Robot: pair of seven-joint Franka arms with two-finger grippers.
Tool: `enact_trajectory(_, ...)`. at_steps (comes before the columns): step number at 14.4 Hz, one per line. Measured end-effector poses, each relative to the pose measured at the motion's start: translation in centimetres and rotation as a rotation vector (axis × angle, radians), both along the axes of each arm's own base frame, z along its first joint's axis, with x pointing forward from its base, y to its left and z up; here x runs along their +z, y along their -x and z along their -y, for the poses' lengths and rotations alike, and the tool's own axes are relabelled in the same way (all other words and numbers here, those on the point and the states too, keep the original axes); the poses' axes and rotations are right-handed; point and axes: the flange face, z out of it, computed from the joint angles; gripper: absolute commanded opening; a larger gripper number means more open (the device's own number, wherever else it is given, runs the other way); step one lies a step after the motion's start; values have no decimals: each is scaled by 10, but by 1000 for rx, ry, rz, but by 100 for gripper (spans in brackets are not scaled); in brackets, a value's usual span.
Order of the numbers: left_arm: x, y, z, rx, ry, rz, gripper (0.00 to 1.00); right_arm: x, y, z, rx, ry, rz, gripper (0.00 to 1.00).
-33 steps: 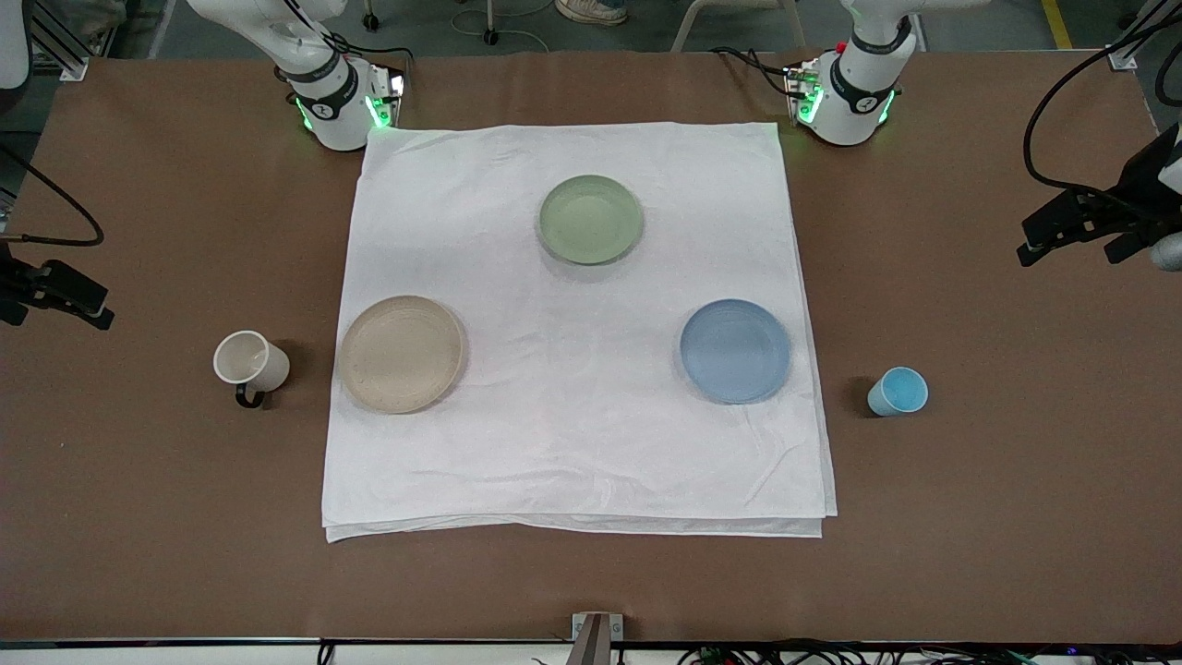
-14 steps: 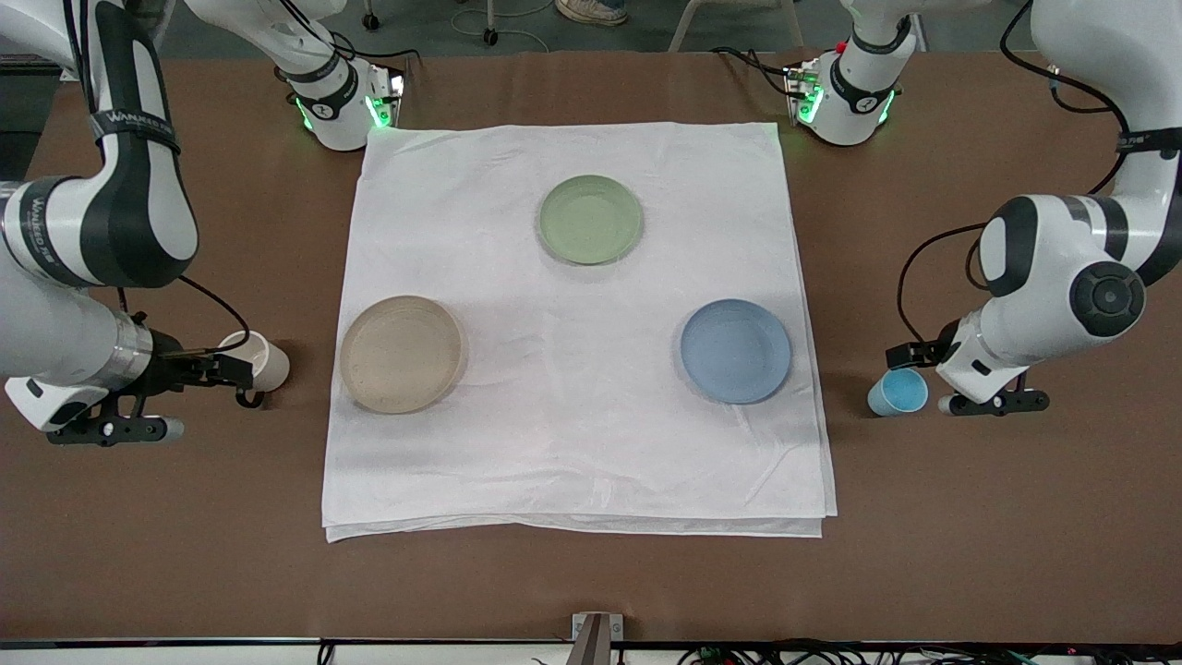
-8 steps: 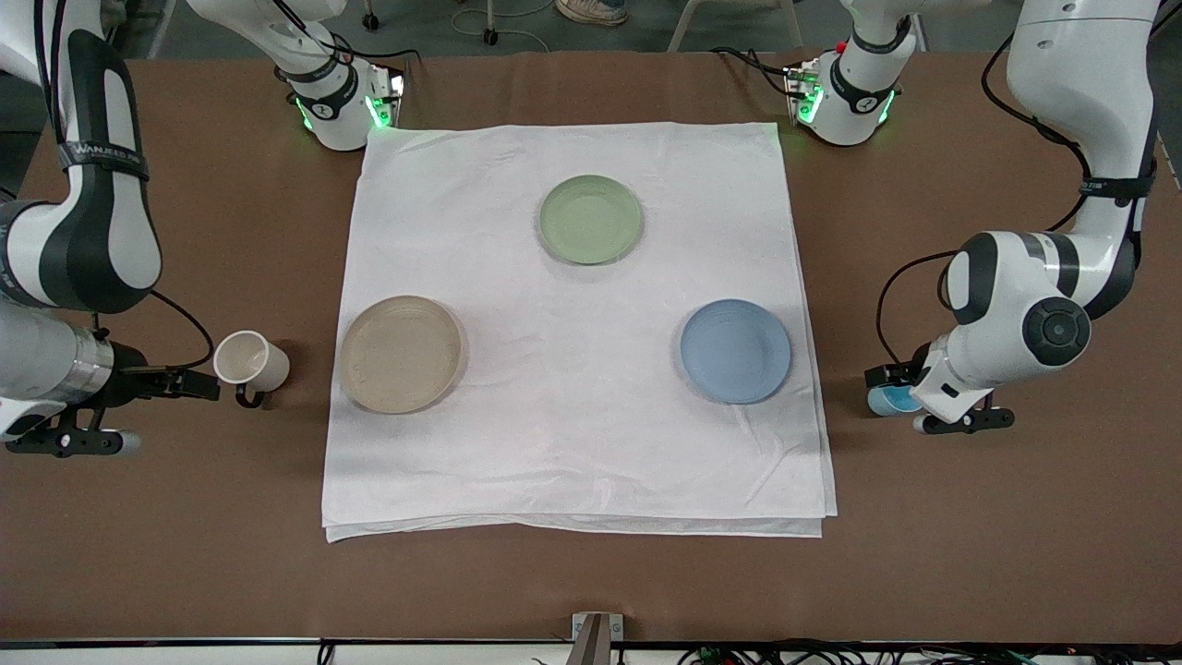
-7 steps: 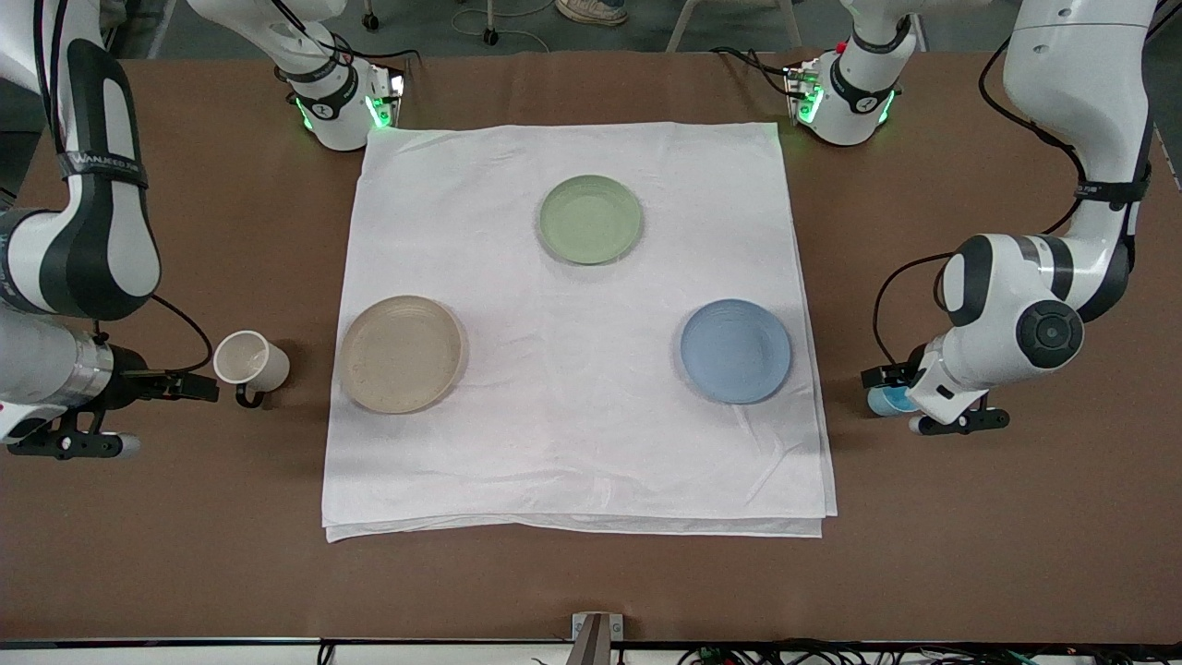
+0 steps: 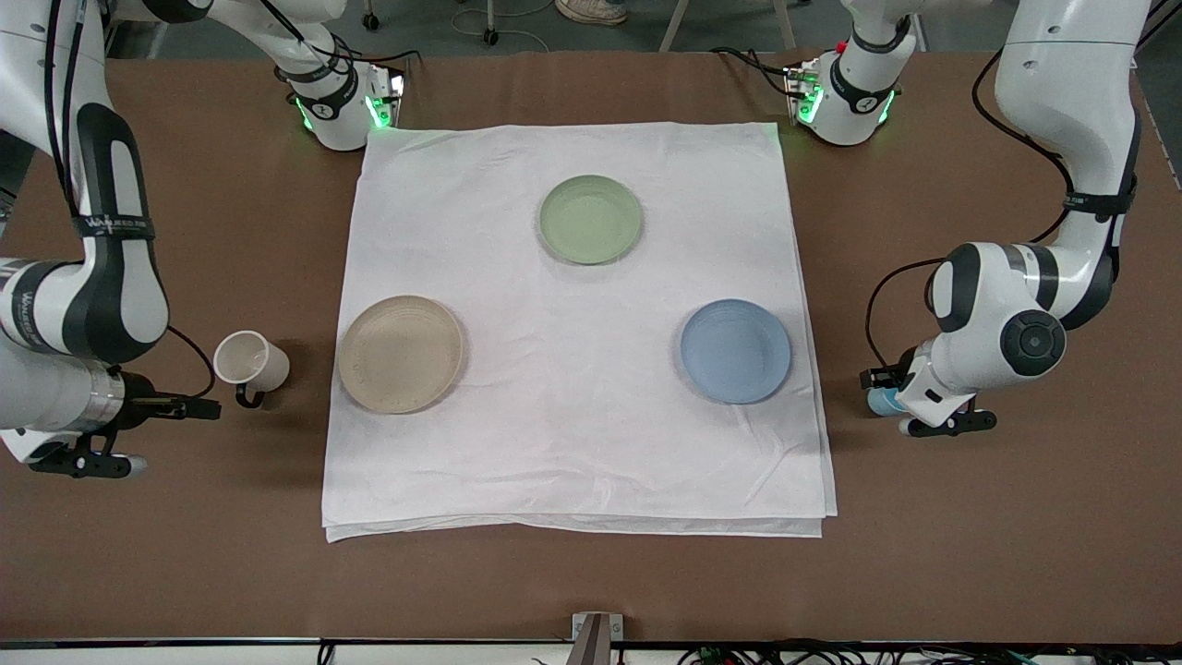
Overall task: Place blue cup in blue plate and white mug in gray plate
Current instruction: 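Reach the right gripper to the white mug while the left gripper reaches the blue cup, then grasp the mug with the right gripper while the left gripper lifts the cup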
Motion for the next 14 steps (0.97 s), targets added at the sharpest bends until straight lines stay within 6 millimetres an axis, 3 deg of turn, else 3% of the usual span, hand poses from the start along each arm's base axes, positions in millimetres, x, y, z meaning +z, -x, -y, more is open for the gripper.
enact_trajectory(4, -12, -3, 0, -2, 0, 18, 46, -52, -4, 0, 3, 3, -26, 100)
enact_trajectory(7, -21, -3, 0, -3, -1, 10, 25, -84, 2, 5, -3, 7, -21, 100)
enact_trajectory(10, -21, -3, -2, 0, -1, 11, 0, -103, 10, 9, -8, 8, -25, 100)
enact_trajectory(14, -19, -5, -2, 3, -2, 17, 0, -117, 20, 8, -2, 3, -57, 100)
